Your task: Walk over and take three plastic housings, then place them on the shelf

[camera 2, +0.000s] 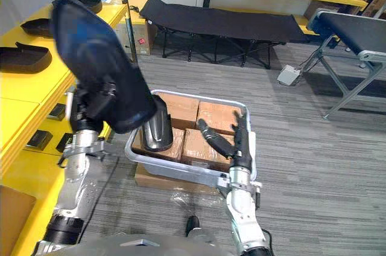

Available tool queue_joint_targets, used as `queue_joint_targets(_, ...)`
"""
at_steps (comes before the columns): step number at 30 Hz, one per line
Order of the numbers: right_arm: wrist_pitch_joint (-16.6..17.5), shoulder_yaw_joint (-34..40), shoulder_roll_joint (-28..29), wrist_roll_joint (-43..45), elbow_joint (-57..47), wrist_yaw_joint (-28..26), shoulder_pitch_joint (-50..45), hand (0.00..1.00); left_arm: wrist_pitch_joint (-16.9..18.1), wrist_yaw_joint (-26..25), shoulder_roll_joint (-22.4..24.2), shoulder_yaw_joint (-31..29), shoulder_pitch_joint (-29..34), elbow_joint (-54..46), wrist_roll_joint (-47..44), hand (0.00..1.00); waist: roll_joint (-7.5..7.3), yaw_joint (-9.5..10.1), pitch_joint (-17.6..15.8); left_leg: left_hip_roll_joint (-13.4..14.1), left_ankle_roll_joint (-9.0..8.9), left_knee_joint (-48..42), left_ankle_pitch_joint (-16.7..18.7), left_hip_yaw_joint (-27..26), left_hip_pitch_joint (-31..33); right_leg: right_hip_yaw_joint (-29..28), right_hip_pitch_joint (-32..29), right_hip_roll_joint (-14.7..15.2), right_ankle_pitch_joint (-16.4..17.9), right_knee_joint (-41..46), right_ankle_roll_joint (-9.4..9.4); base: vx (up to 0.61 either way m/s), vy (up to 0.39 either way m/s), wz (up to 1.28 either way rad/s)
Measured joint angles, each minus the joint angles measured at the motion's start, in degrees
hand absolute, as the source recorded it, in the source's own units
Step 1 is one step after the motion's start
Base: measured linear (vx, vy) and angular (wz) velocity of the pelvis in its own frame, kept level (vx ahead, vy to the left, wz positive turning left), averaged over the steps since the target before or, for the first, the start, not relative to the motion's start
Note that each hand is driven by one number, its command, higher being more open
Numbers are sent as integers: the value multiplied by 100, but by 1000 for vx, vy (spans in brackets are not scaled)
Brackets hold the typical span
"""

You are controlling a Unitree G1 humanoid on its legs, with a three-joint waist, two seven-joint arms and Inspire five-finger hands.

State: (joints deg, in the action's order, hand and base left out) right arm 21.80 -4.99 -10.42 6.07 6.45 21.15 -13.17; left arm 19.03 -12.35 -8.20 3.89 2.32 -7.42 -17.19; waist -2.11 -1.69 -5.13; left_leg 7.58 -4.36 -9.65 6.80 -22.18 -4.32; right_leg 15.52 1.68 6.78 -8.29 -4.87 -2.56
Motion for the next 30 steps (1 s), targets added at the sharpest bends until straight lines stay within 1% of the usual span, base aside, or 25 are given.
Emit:
queue_joint_targets(1, 1, 65, 0, 42, -32, -12, -11, 100, 96, -6, -1, 4, 76, -75, 139, 0, 27, -1, 17, 0, 0, -4, 0, -12, -2, -8, -5, 0, -2, 0, -9, 47, 30, -5)
queue_joint_targets(2, 11, 164, 0, 281, -93, -82, -18, 100, 229, -14, -17, 31, 209, -214, 363, 0, 73, -7, 47, 0, 0, -1, 10, -36, -10, -25, -14, -6, -22, -1, -16, 46, 33, -11)
queue_joint_targets(4, 28, 249, 3, 511, -157, -173, -76, 100, 329, -35, -18, 93, 311, -260, 609, 0, 111, -6, 70, 1, -7, 1, 30, -88, -17, -62, -39, -24, -26, -1, -17, 39, 31, -13)
queue_joint_targets(6, 35, 315, 18, 614, -170, -345, -271, 100, 330, -111, -21, 91, 499, -259, 880, 0, 109, -30, 74, 17, -11, 24, 33, -147, -26, -123, -74, -65, -29, -1, -16, 19, 9, -15)
queue_joint_targets(8, 35, 419, 64, 614, -170, -446, -473, 100, 330, -142, -18, 93, 667, -241, 865, 0, 109, -46, 74, 26, -12, 59, 32, -182, -44, -150, -72, -83, -29, -2, -17, 18, -6, -11)
queue_joint_targets(11, 27, 665, 193, 640, -161, -478, -940, 100, 325, -267, -8, 58, 1098, -206, 739, 0, 109, -54, 74, 60, -15, 103, 30, -223, -98, -157, -48, -91, -31, -2, -19, -9, 8, -6)
queue_joint_targets(15, 29, 655, 232, 853, -162, -587, -1032, 100, 325, -414, -6, -68, 1358, -206, 628, 0, 91, -18, 85, 56, -16, 119, 30, -206, -120, -117, -45, -83, 17, -3, -26, -67, 13, 3)
queue_joint_targets(17, 29, 598, 232, 898, -161, -717, -1022, 100, 323, -556, -6, -125, 1433, -208, 645, 0, 97, 3, 84, 43, 3, 185, 13, -87, -108, 10, -1, -67, 71, -2, 26, -38, -2, 25)
queue_joint_targets(20, 29, 189, 168, 901, -144, -841, -766, 100, 276, -920, 2, -263, 1559, -400, 910, 0, 115, 25, 89, -1, 20, 193, -55, 247, 68, 387, 58, 0, 123, -2, 51, -12, 17, 53)
queue_joint_targets(21, 33, -13, 125, 883, -96, -873, -589, 100, 176, -1013, 12, -315, 1651, -660, 980, 0, 120, 85, 87, -10, 16, 190, -109, 426, 180, 565, 55, 14, 132, -2, 63, 8, 1, 71)
queue_joint_targets(22, 34, -93, 108, 877, -59, -880, -512, 100, 163, -1049, 21, -334, 1656, -744, 1085, 0, 125, 158, 84, -15, 0, 187, -143, 517, 216, 659, 63, 18, 133, -2, 58, 1, -11, 74)
queue_joint_targets(24, 33, -497, 9, 852, 137, -933, -105, 100, 112, -1123, 96, -572, 1850, -1180, 1299, 0, 143, 452, 78, -29, -42, 218, -249, 870, 299, 1030, 155, 14, 139, -1, 50, 7, -3, 75)
queue_joint_targets(25, 33, -612, -32, 814, 157, -957, -18, 100, 112, -1127, 121, -661, 1912, -1266, 1318, 0, 155, 521, 85, -34, -48, 245, -271, 935, 298, 1119, 191, 13, 148, -2, 53, 18, 2, 76)
queue_joint_targets(26, 32, -864, -120, 674, 171, -1019, 193, 100, 114, -1156, 195, -895, 2080, -1437, 1314, 0, 185, 696, 95, -65, -48, 308, -311, 1113, 305, 1321, 267, 26, 190, -2, 24, 11, 5, 50)
queue_joint_targets(27, 32, -895, -125, 644, 171, -1038, 227, 100, 115, -1160, 206, -939, 2110, -1457, 1312, 0, 191, 728, 96, -75, -46, 312, -317, 1150, 309, 1359, 287, 30, 198, -2, 18, 42, 18, 66)
queue_joint_targets(29, 32, -1102, -117, 594, 194, -1174, 518, 100, 143, -1239, 323, -1312, 2378, -1535, 1307, 0, 209, 973, 96, -116, -36, 366, -360, 1382, 324, 1636, 410, 71, 234, -2, -15, 32, 45, 56)
queue_joint_targets(30, 32, -1148, -113, 592, 203, -1190, 586, 100, 158, -1260, 348, -1400, 2451, -1536, 1306, 0, 200, 1014, 99, -129, -26, 384, -378, 1449, 340, 1699, 424, 89, 247, -2, -32, 20, 56, 57)
